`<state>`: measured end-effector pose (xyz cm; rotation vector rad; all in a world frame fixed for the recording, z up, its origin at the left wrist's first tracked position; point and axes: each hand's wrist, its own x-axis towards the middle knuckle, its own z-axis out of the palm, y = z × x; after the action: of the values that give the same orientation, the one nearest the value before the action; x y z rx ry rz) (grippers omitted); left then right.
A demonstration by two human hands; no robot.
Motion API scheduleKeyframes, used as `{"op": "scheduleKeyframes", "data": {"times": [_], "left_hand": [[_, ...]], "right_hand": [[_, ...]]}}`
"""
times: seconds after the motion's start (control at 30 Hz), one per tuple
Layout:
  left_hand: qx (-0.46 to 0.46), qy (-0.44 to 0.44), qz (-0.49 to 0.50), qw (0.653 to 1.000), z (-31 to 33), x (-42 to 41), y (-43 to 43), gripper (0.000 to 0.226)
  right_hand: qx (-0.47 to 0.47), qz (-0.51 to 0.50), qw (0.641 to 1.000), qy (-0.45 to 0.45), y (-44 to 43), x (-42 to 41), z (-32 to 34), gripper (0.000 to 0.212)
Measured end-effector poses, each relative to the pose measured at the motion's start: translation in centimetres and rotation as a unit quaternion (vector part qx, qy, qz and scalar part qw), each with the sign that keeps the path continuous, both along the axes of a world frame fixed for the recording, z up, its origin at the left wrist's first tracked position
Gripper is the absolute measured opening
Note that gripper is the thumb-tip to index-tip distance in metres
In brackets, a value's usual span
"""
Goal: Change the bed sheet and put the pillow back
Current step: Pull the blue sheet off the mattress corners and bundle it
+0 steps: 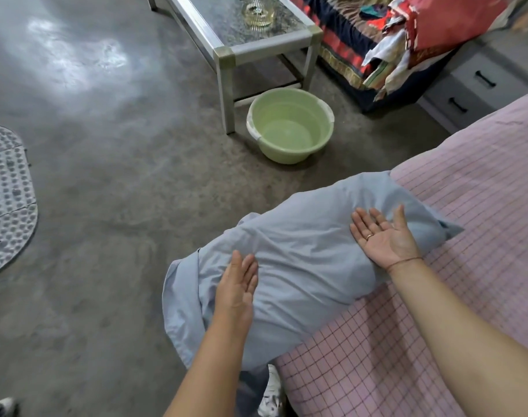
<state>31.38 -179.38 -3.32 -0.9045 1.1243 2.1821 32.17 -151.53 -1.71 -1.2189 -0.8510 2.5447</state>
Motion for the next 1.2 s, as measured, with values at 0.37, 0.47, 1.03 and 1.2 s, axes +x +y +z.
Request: {"op": "scheduleKeyframes", "data": {"times": [0.37, 0.47, 1.03, 1.2], "left_hand": [[0.025, -0.111, -0.063, 0.992, 2.1, 9.6, -0.3, 0.043], [0.04, -0.215, -0.026, 0.975, 1.2, 13.1, -0.5, 0.062], [0.102, -0.178, 0.186, 0.961, -1.3, 4.0, -3.5, 0.1], [0.123, -0.099, 0.159, 0.974, 2.5, -3.3, -5.1, 0.055]], "right_hand": [[0.021, -0.008, 0.999, -0.043, 0.4, 8.0, 0.9, 0.084], [0.036, -0.03, 0.993, -0.108, 0.3, 10.1, -0.3, 0.093], [0.064, -0.029, 0.994, -0.079, 1.1, 4.1, -0.2, 0.027], [0.062, -0.026, 0.997, -0.036, 0.3, 0.5, 2.5, 0.039]]}}
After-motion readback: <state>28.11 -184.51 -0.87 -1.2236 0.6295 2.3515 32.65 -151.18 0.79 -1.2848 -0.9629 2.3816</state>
